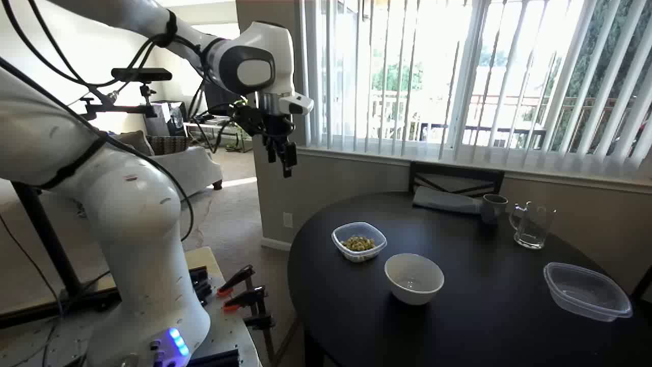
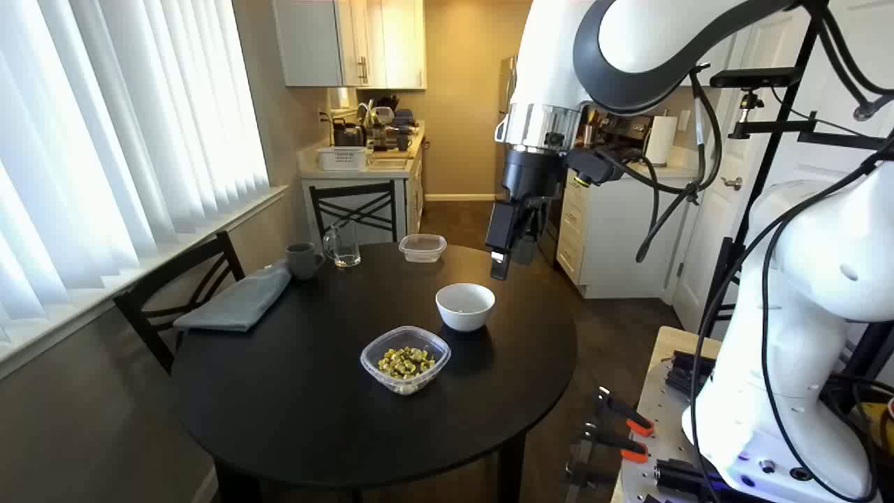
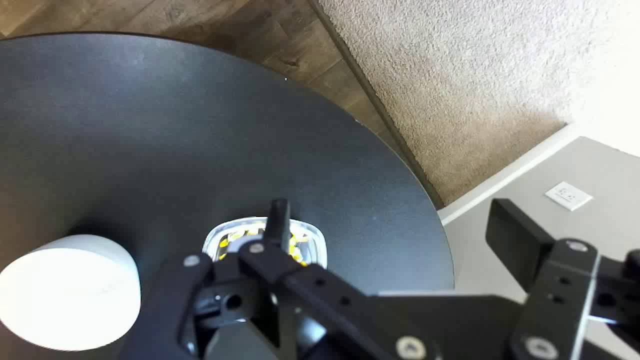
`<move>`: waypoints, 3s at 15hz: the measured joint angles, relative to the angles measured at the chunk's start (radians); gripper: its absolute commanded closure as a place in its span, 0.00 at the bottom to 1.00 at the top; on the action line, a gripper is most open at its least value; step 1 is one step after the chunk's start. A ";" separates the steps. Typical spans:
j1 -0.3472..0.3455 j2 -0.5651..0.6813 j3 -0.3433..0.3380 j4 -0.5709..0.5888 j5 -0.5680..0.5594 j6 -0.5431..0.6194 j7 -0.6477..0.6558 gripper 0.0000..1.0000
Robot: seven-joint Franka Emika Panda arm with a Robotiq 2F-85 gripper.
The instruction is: Pour the objects from the left bowl to the right bowl
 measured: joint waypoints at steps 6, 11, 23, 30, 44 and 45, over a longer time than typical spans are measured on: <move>0.000 0.000 0.000 0.000 0.000 0.000 0.000 0.00; -0.002 0.003 0.002 0.002 -0.011 0.004 0.000 0.00; -0.117 0.594 0.002 0.307 -0.220 0.278 0.017 0.00; -0.128 0.887 -0.067 0.511 -0.297 0.284 0.039 0.00; -0.091 0.973 -0.106 0.615 -0.367 0.253 0.162 0.00; -0.087 1.001 -0.115 0.647 -0.370 0.236 0.176 0.00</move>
